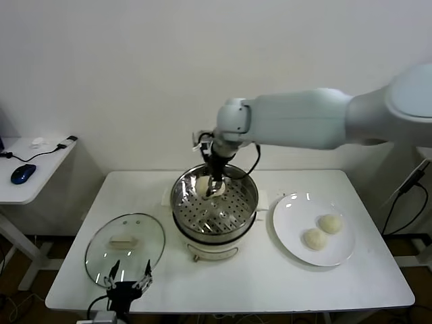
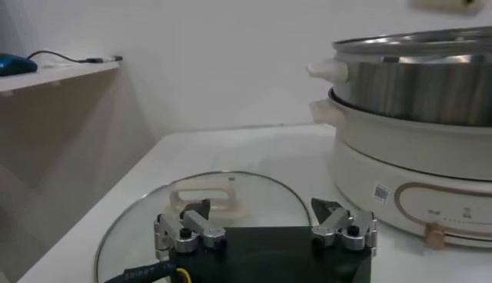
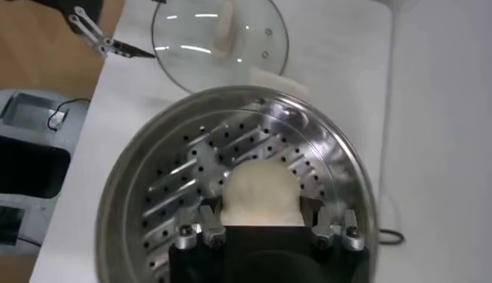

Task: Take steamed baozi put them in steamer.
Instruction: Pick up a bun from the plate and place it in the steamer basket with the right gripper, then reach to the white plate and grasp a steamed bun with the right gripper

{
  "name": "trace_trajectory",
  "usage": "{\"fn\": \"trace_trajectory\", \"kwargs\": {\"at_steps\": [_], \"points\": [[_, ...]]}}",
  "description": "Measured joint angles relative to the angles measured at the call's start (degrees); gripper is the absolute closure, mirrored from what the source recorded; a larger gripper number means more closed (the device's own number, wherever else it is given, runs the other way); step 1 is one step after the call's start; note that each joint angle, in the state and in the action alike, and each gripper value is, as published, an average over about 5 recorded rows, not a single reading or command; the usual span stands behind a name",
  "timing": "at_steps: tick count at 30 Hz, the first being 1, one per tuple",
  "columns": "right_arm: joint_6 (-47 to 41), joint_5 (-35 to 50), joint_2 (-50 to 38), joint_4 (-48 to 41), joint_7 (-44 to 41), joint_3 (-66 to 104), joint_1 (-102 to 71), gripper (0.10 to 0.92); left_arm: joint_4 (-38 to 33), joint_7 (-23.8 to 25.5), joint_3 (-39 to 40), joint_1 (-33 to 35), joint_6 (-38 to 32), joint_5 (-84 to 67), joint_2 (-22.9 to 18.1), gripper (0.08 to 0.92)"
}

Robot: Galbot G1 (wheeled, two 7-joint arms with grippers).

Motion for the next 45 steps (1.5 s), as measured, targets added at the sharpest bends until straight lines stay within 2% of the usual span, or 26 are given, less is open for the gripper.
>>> {"fn": "trace_trajectory", "kwargs": {"at_steps": [7, 10, 15, 24, 29, 35, 45], "points": [[-0.54, -0.57, 4.41, -5.04, 1.61, 0.16, -5.09, 0.352, 0.12, 0.07, 0.10, -0.42, 0.15, -0.01, 0.06, 0.177], [-0.69, -0.81, 5.45, -6.60, 2.14, 0.22, -6.66, 0.321, 0.13, 0.11, 0.17, -0.57, 0.23, -0.02, 0.07, 0.177], [-0.51, -1.21, 6.32, -8.16, 2.42, 0.37, -8.07, 0.219, 0.19, 0.14, 0.20, -0.80, 0.35, -0.09, 0.07, 0.177], [1.86, -2.49, 3.87, -6.70, -0.70, 1.29, -6.16, 0.202, 0.07, 0.14, 0.16, -0.75, 0.35, -0.26, 0.09, 0.177], [4.14, -4.12, -1.57, -3.30, -4.55, 0.27, -1.63, 0.203, -0.32, 0.14, 0.29, -0.54, 0.28, -0.28, 0.09, 0.177], [6.64, -7.24, -12.10, 2.21, -8.85, -2.98, 5.41, 0.202, -0.90, 0.14, 0.22, -0.39, 0.23, -0.49, 0.42, 0.177], [9.46, -18.34, -31.85, 9.18, -11.62, -9.65, 8.53, 0.203, -1.36, 0.14, -0.19, -0.10, 0.30, -0.32, 0.27, 0.177]]}}
